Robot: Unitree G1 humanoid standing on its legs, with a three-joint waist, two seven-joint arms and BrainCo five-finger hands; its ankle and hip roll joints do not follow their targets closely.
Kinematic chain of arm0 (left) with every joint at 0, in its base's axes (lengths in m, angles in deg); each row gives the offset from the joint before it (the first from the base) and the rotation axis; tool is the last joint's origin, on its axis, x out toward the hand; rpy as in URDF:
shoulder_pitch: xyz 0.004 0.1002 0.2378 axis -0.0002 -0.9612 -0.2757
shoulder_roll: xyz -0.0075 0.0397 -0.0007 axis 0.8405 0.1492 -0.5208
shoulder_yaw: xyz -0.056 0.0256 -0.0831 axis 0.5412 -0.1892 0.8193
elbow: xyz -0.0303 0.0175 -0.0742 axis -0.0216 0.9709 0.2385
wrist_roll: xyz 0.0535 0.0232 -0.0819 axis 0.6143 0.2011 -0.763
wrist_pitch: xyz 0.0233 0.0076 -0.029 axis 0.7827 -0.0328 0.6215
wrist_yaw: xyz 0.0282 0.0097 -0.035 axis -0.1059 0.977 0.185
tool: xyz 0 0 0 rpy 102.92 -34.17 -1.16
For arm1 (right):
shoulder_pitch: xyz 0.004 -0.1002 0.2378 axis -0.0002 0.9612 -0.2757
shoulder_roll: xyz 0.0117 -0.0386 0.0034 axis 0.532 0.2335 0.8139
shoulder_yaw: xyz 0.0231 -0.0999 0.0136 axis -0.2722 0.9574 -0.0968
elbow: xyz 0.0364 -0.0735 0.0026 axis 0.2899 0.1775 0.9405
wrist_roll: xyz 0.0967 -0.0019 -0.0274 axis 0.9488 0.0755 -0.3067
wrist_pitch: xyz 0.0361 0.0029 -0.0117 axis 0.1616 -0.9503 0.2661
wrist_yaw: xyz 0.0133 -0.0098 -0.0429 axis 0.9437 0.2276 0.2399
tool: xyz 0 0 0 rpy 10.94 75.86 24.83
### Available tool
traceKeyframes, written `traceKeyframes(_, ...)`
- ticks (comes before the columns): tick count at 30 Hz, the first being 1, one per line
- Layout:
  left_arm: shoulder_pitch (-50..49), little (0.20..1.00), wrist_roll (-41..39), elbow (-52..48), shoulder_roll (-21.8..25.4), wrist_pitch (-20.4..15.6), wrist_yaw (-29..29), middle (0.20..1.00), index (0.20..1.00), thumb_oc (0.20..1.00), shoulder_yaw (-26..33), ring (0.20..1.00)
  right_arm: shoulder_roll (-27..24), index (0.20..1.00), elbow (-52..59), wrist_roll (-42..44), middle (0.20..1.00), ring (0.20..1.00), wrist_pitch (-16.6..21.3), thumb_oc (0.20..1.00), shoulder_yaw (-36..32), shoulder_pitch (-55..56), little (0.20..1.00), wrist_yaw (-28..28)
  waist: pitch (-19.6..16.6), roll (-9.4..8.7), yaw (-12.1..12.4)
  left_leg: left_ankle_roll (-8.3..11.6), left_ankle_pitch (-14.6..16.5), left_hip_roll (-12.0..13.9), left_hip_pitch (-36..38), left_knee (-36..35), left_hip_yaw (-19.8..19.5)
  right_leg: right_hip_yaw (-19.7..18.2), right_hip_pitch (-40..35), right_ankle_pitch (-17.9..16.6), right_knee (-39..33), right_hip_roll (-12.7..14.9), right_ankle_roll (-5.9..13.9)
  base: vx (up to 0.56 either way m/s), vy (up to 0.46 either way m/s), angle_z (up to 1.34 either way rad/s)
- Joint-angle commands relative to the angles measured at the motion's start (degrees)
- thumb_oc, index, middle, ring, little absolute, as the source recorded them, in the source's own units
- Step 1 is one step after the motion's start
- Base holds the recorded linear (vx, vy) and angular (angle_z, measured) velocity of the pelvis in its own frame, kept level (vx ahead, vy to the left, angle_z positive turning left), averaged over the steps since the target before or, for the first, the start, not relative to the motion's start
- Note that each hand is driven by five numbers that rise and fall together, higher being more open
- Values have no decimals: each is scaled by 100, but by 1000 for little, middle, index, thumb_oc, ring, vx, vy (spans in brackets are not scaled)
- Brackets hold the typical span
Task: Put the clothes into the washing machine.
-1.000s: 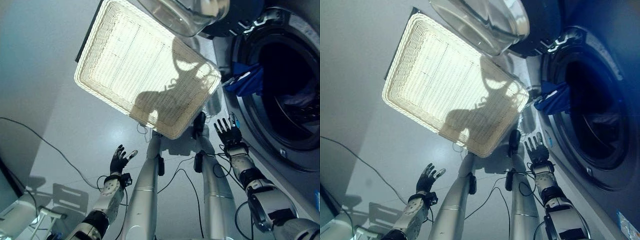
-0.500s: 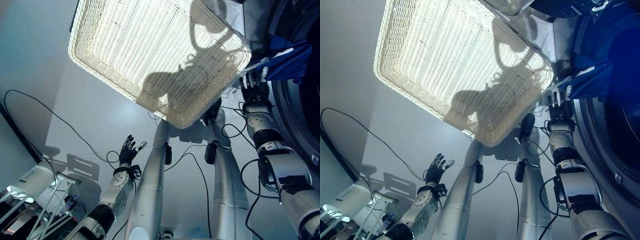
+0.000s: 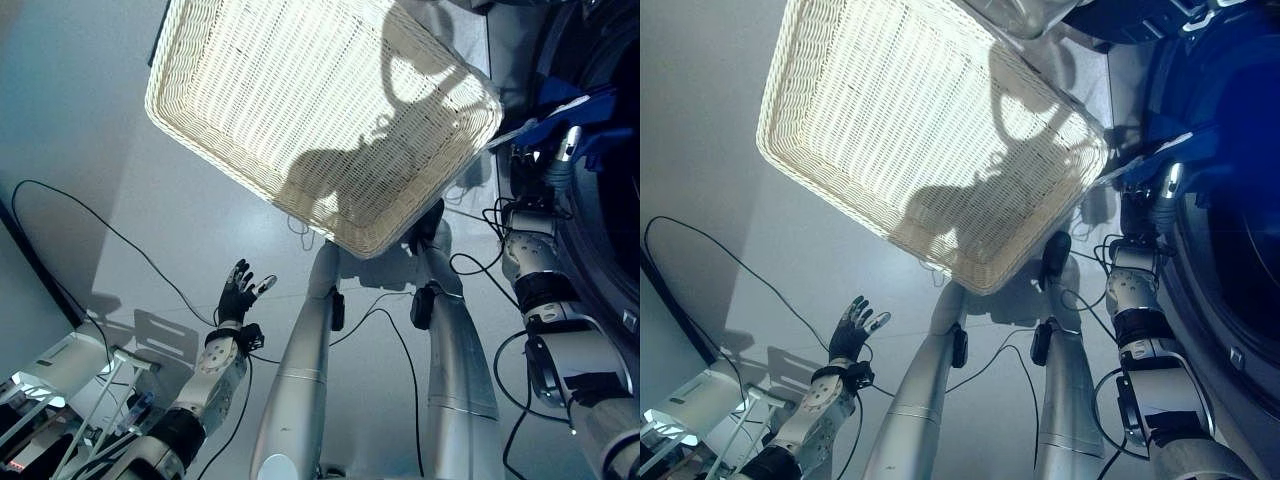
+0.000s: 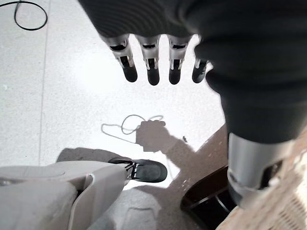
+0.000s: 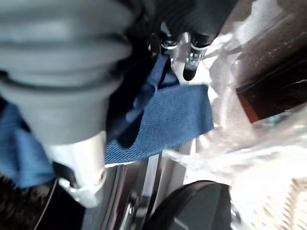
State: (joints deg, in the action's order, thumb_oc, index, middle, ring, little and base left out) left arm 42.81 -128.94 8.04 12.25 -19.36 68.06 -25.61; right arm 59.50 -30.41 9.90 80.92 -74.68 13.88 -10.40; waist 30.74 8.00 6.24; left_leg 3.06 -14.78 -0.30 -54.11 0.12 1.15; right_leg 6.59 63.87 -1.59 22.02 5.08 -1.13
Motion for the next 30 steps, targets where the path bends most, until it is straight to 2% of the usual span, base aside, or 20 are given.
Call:
traceKeyframes(1, -550, 1000, -55, -149, -113, -14, 125, 1000, 1000, 1000, -1, 1000, -1103, 1000, 867, -278, 1000, 1000, 1445, 1000, -610, 210, 1000, 88, -95, 354, -390, 21, 360, -190, 171, 285, 190, 77, -665, -660, -895, -294, 588, -35, 36, -4)
traceKeyframes(4, -571, 1000, -57, -144, -115, -10, 137, 1000, 1000, 1000, 21, 1000, -1098, 1000, 973, -259, 1000, 1000, 1534, 1000, -681, 264, 1000, 18, -95, 348, -408, 22, 368, -189, 230, 273, 221, 67, -716, -664, -917, -296, 593, -30, 27, -6)
traceKeyframes(6, -621, 1000, -22, -26, -146, -33, 202, 1000, 1000, 1000, 80, 1000, -1066, 1000, 1215, 406, 1000, 1000, 2191, 1000, -1054, 447, 1000, -396, -95, 346, -482, 25, 415, -191, 469, 277, 339, 22, -936, -638, -948, -296, 605, -76, 75, -5)
traceKeyframes(8, -620, 1000, -45, 87, -180, -87, 248, 1000, 1000, 1000, 77, 1000, -987, 1000, 1220, 1085, 1000, 1000, 2621, 1000, -1338, 519, 1000, -698, -95, 366, -518, 24, 434, -205, 608, 263, 388, 4, -1060, -621, -962, -288, 607, -54, 67, -24)
traceKeyframes(9, -618, 1000, -47, 101, -185, -100, 248, 1000, 1000, 1000, 67, 1000, -978, 1000, 1223, 1151, 1000, 1000, 2666, 1000, -1376, 530, 1000, -746, -95, 369, -519, 24, 435, -207, 628, 258, 393, 2, -1079, -620, -967, -285, 607, -46, 62, -29)
traceKeyframes(11, -569, 1000, -89, 134, -190, -90, 218, 1000, 1000, 1000, -21, 1000, -942, 1000, 1041, 1279, 1000, 1000, 3283, 1000, -1632, 515, 1000, -1515, -95, 432, -525, 22, 457, -249, 779, 272, 421, -3, -1242, -606, -988, -232, 602, -58, 68, -15)
traceKeyframes(13, -535, 1000, -88, 216, -217, -102, 231, 1000, 1000, 1000, -75, 1000, -982, 1000, 864, 835, 1000, 1000, 3486, 1000, -1737, 428, 1000, -2228, -95, 478, -519, 12, 472, -279, 878, 266, 428, 2, -1342, -596, -995, -194, 606, -44, 52, -2)
traceKeyframes(14, -524, 1000, -85, 222, -221, -92, 227, 1000, 1000, 1000, -92, 1000, -1013, 1000, 816, 699, 1000, 1000, 3480, 1000, -1743, 393, 1000, -2407, -95, 492, -511, 10, 474, -288, 903, 260, 425, 2, -1365, -594, -997, -186, 606, -54, 48, 0)
traceKeyframes(15, -459, 1000, -84, 229, -229, -53, 204, 1000, 1000, 1000, -110, 1000, -1095, 1000, 681, 516, 1000, 1000, 3333, 1000, -1735, 265, 1000, -2748, -95, 527, -494, 6, 426, -297, 880, 252, 435, 8, -1344, -652, -1013, -171, 594, -24, 35, -2)
traceKeyframes(16, -474, 1000, -73, 241, -246, -41, 200, 1000, 1000, 1000, -125, 1000, -1122, 1000, 624, 504, 1000, 1000, 3292, 1000, -1719, 260, 1000, -2813, -95, 537, -490, 11, 460, -304, 952, 234, 432, 6, -1408, -607, -1010, -166, 605, -29, 38, -2)
traceKeyframes(18, -436, 1000, -23, 283, -296, -21, 182, 1000, 1000, 1000, -127, 1000, -1130, 1000, 527, 850, 1000, 1000, 3119, 1000, -1686, 167, 1000, -2757, -95, 553, -477, 5, 410, -308, 961, 194, 438, 20, -1425, -652, -1036, -154, 597, 0, 0, 0)
traceKeyframes(19, -428, 1000, -11, 336, -309, -27, 178, 1000, 1000, 1000, -168, 1000, -1109, 1000, 387, 1549, 1000, 1000, 3023, 1000, -1664, 151, 1000, -2442, -95, 558, -477, 7, 430, -311, 1059, 130, 434, 21, -1523, -612, -1065, -149, 607, -33, 16, 2)
traceKeyframes(20, -399, 1000, -8, 342, -312, -27, 174, 1000, 1000, 1000, -160, 1000, -1097, 1000, 355, 1772, 1000, 1000, 2971, 1000, -1667, 131, 1000, -2294, -95, 557, -472, 3, 388, -309, 1013, 121, 437, 29, -1486, -660, -1083, -154, 597, 0, 0, 0)
traceKeyframes(21, -407, 1000, -19, 375, -304, -44, 183, 1000, 1000, 1000, -178, 1000, -918, 1000, 370, 2048, 1000, 1000, 2684, 1000, -1774, 204, 1000, -2315, -95, 545, -470, 1, 411, -322, 1089, 71, 410, 46, -1564, -624, -1098, -154, 608, 0, 0, 0)
traceKeyframes(23, -398, 1000, -1, 388, -312, -52, 183, 1000, 1000, 1000, -176, 1000, -758, 1000, 533, 2048, 1000, 1000, 2557, 1000, -1848, 209, 1000, -2475, -95, 543, -463, -7, 405, -323, 1100, 49, 402, 52, -1582, -623, -1108, -156, 606, 0, 0, 0)
traceKeyframes(24, -387, 1000, 23, 396, -316, -53, 164, 1000, 1000, 1000, -179, 1000, -592, 1000, 668, 2048, 1000, 1000, 2332, 1000, -1892, 259, 1000, -2504, -95, 524, -462, -15, 406, -322, 1108, 36, 386, 47, -1595, -621, -1114, -158, 603, 0, 0, 0)
traceKeyframes(25, -368, 1000, 80, 366, -311, -15, 110, 1000, 1000, 1000, -181, 1000, -401, 1000, 700, 2048, 1000, 1000, 1971, 1000, -1791, 327, 1000, -2244, -95, 494, -444, -29, 402, -314, 1145, -1, 373, 58, -1647, -614, -1130, -159, 600, 0, 0, 0)
traceKeyframes(26, -379, 1000, 109, 357, -321, -20, 75, 1000, 1000, 1000, -189, 1000, -258, 1000, 709, 2048, 1000, 1000, 1406, 1000, -1663, 380, 1000, -1912, -95, 479, -439, -39, 406, -317, 1185, -17, 365, 63, -1685, -598, -1126, -166, 592, 0, 0, 0)
traceKeyframes(29, -360, 1000, 135, 406, -361, -32, 33, 1000, 1000, 1000, -158, 1000, -70, 1000, 571, 2048, 1000, 1000, 702, 1000, -1349, 481, 1000, -1186, -95, 414, -442, -50, 403, -322, 1251, -38, 338, 69, -1762, -597, -1135, -185, 595, -12, 0, -1)
traceKeyframes(30, -322, 1000, 143, 407, -362, -25, 34, 1000, 1000, 1000, -134, 1000, -48, 1000, 566, 2048, 1000, 1000, 653, 1000, -1297, 466, 1000, -1079, -95, 405, -432, -58, 364, -318, 1193, -29, 338, 75, -1715, -650, -1148, -193, 579, 0, 0, 0)
